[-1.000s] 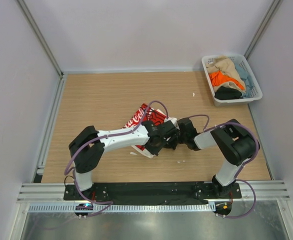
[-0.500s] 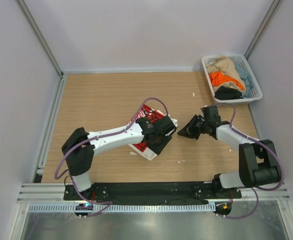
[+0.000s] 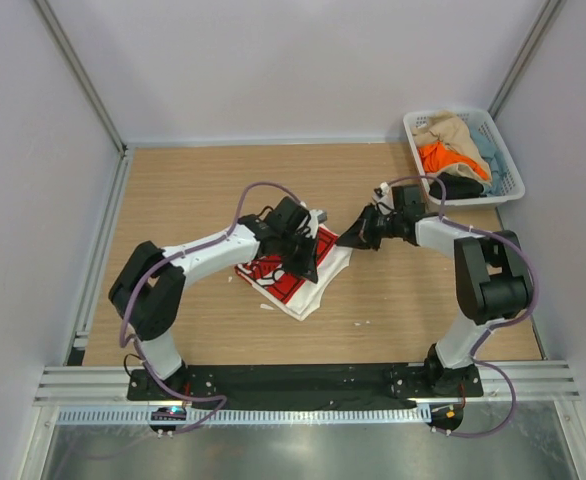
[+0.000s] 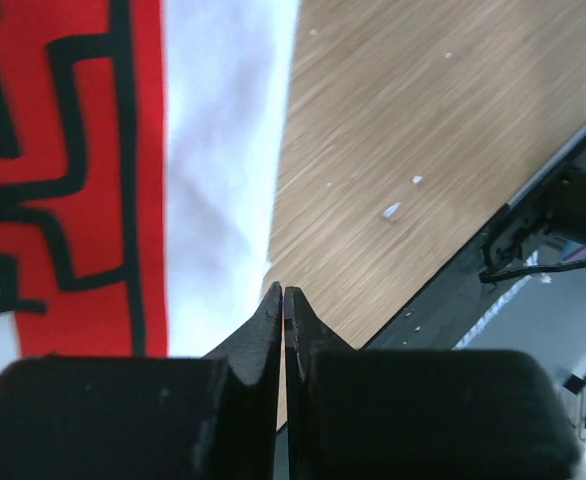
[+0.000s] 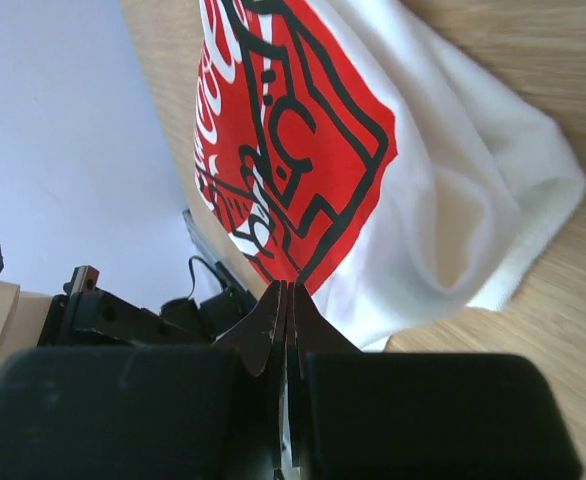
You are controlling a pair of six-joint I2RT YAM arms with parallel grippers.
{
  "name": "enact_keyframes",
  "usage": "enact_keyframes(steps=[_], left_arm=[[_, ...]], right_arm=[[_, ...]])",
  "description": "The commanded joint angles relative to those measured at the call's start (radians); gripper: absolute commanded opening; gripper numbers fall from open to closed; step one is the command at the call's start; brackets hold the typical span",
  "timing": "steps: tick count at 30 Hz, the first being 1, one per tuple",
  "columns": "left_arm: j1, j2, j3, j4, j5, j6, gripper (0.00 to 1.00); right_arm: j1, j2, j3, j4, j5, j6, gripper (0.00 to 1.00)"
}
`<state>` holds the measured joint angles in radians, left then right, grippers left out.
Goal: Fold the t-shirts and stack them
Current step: Fold the tshirt
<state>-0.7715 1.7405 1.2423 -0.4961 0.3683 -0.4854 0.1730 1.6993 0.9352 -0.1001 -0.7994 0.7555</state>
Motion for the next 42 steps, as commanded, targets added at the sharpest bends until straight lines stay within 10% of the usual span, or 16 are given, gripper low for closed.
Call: enact_keyframes(steps=[1,14,24,42], left_arm=[[-0.011,0.02,-0.013,0.242,0.159,-0.067,0.01],[-0.014,0.177,-0.168,0.387,0.156,-0.061,0.0],[-0.028,0.027,-0.238,0.349,0.184,-0.07,0.0],[0.001,-0.042,-0.444,0.45,0.176,-0.117,0.0]], right_arm=[[0.036,0.055,-0.001,0.146,-0.147,0.043,0.03],[0.019,0.306,-0.207,0.81,-0.187,0.344,0.02],[-0.064,0.249,0.002,0.176,-0.089,-0.056,0.02],[-0.049,0.293,0.033,0.241,-0.06,0.008,0.02]])
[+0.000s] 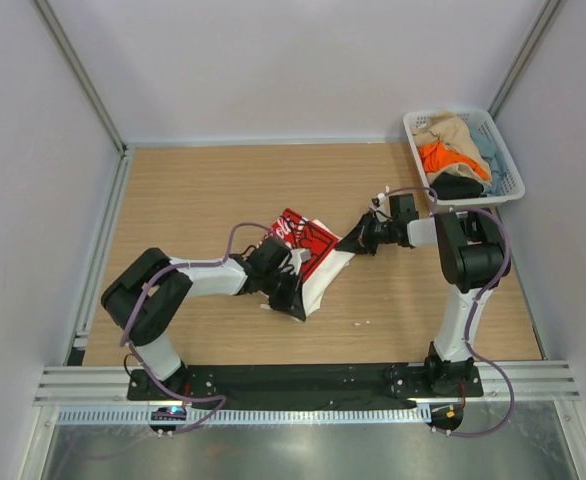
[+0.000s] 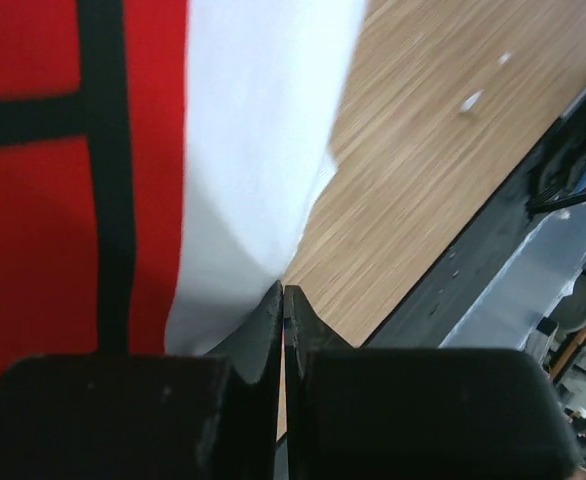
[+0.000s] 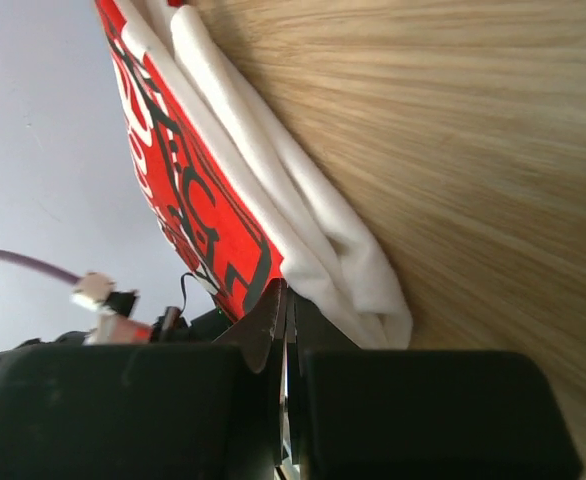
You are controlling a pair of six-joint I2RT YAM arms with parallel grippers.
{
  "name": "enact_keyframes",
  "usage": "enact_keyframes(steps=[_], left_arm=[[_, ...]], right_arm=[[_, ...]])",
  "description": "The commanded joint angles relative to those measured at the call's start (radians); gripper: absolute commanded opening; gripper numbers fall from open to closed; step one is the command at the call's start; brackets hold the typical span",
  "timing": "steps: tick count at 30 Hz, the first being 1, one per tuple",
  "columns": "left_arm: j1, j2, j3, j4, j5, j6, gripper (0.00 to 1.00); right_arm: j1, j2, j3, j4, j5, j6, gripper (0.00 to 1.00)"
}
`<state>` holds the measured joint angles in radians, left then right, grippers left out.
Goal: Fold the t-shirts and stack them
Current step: Fold the tshirt
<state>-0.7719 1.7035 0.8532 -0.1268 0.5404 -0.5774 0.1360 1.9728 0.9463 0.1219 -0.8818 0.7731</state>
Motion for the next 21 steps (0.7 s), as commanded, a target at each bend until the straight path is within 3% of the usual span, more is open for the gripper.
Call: enact_keyframes(steps=[1,8,14,17,21], left_arm=[[0.002,-0.01,-0.074,0.101,0.003,-0.032,0.0],[0.011,-0.195,-0.089,0.03,-0.042,-0.039,0.01],[0.149,-0.262,0.0,-0.01,-0.01,-0.064,0.02],[0.258,-0.22,0.006,0.047,0.056,-0.078,0.01],[0.416,-0.159,-0.043,0.29,0.128,-0.198,0.0]], right_arm=[[-0.016,0.034,0.025,0.016,0.023,-0.011,0.02],[-0.027,0.061,0.095,-0.085,0.047,-0.083,0.02],[0.002,-0.001,0.192,-0.205,0.07,-0.103,0.02],[0.039,-0.028,0.23,-0.212,0.084,-0.066,0.02],[0.128,-0.005,0.319,-0.096,0.087,0.044,0.03]])
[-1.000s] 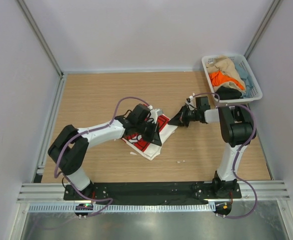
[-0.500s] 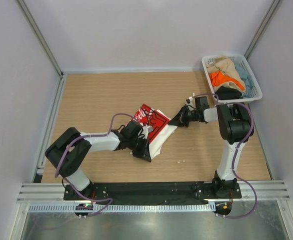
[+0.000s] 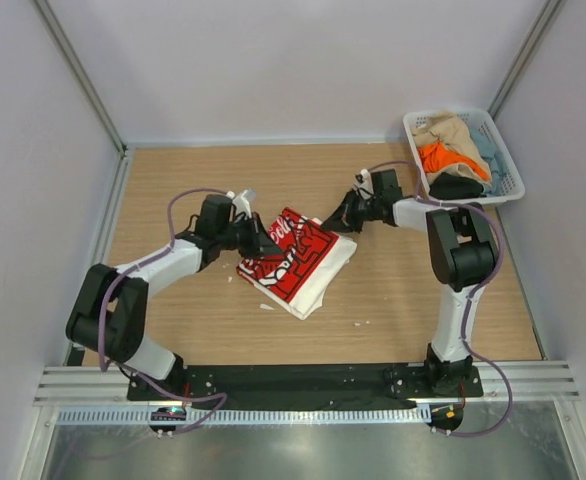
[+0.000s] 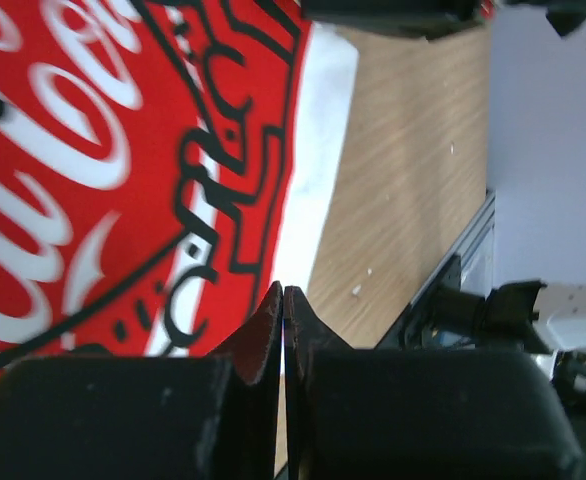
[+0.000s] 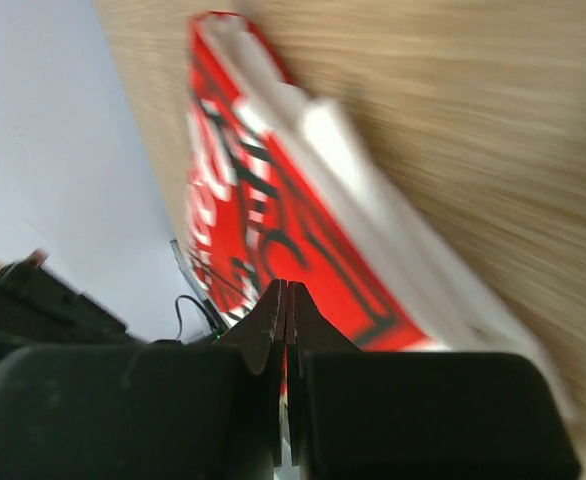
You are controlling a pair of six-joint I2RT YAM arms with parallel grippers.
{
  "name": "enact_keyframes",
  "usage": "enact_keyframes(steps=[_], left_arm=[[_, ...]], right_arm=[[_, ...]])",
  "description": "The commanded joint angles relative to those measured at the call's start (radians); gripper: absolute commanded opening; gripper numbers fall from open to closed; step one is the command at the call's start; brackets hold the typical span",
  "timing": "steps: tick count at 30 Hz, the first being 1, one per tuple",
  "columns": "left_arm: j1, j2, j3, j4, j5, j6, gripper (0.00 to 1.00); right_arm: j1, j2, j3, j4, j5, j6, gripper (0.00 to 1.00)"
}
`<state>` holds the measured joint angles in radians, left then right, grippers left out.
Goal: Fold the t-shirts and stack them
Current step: Fold the tshirt
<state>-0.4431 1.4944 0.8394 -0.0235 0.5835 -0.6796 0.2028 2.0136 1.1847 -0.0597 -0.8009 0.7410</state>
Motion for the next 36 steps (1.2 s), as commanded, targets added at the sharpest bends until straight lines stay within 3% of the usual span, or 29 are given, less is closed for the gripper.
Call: enact_keyframes(steps=[1,6,12,20,27,36], left_arm=[[0.107,0.064,-0.04,0.227,0.102,-0.118,0.0],[0.147,0.136,-0.03,0.315,0.147,-0.14,0.0],[0.171,0.158,-0.074,0.335,0.148,-0.132,0.0],[0.239,0.185,-0.143,0.272,0.141,-0.072,0.0],[0.319,0.19,-0.183,0.143,0.089,-0.026,0.0],[0.339,0.158,-0.203,-0.045,0.03,0.055,0.0]], right_arm=[[0.104,-0.03,0.099,0.151,0.002,0.107,0.03],[0.216,0.095,0.174,0.433,0.034,0.363,0.03],[0.283,0.204,0.222,0.55,0.065,0.48,0.02],[0.294,0.301,0.245,0.586,0.094,0.506,0.02],[0.259,0.392,0.332,0.497,0.112,0.456,0.02],[0.202,0.474,0.429,0.4,0.109,0.42,0.02]])
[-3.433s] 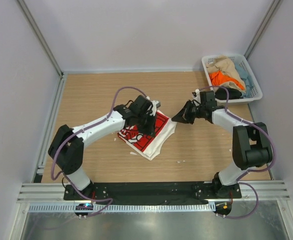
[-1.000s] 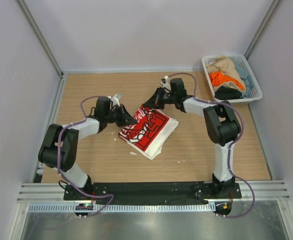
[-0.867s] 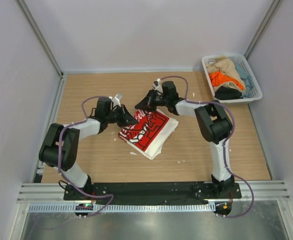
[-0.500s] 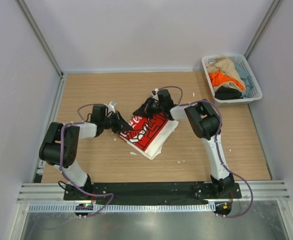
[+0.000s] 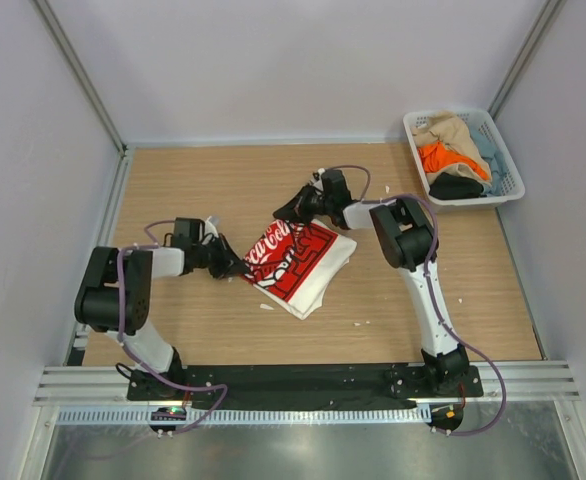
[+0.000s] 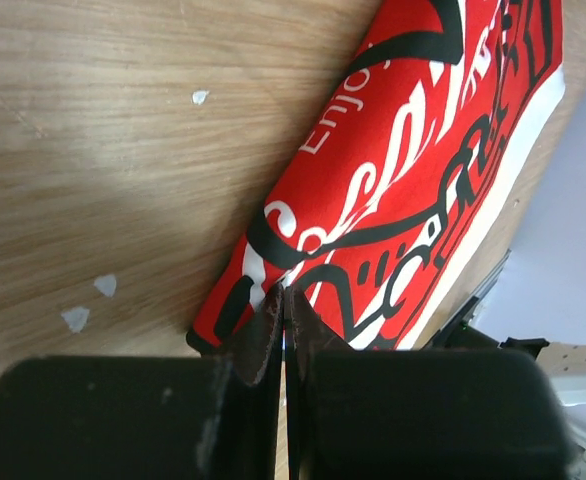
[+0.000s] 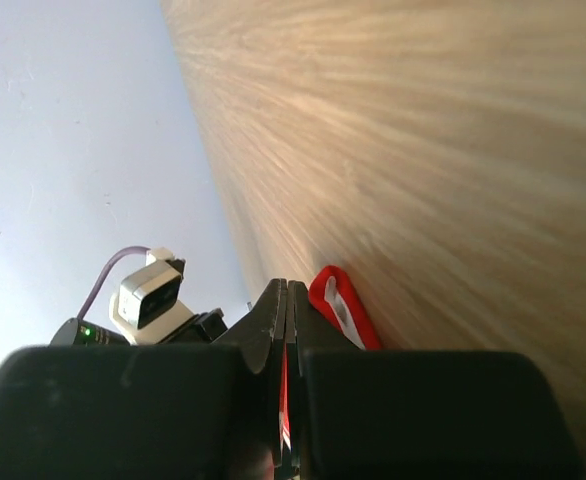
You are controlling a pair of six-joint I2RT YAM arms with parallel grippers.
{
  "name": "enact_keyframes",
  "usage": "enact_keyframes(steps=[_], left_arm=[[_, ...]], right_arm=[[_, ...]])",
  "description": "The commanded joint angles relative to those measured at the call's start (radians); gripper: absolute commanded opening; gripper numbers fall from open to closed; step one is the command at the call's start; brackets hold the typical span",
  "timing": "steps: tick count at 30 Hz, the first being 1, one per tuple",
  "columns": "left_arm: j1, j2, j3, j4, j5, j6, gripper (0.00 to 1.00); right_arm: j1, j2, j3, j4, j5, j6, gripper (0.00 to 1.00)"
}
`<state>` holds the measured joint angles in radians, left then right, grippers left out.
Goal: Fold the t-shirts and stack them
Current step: Fold the tshirt
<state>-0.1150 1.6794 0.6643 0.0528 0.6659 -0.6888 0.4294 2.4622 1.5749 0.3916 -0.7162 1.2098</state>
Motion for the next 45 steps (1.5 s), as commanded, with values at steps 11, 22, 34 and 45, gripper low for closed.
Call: enact_keyframes(steps=[11,22,34,45], left_arm=[[0.012,-0.313,0.193,-0.519,-0.328,0.107,0.0],[0.014,-0.137,0.222,-0.268,-0.137,0.049,0.01],[0.017,-0.039,0.445,-0.498,-0.348,0.146,0.01],[0.011,-0.335,0.311,-0.622,-0.353,0.118,0.1]], right_arm=[[-0.06,-0.034,0.21,-0.313,0.011,-0.194,0.02],[-0.03,-0.32,0.067,-0.538,0.006,-0.316,0.03],[-0.04,-0.907,-0.465,-1.024,0.59,-0.503,0.02],[-0.035,-0.846,-0.625,-0.833,0.627,-0.418,0.01]])
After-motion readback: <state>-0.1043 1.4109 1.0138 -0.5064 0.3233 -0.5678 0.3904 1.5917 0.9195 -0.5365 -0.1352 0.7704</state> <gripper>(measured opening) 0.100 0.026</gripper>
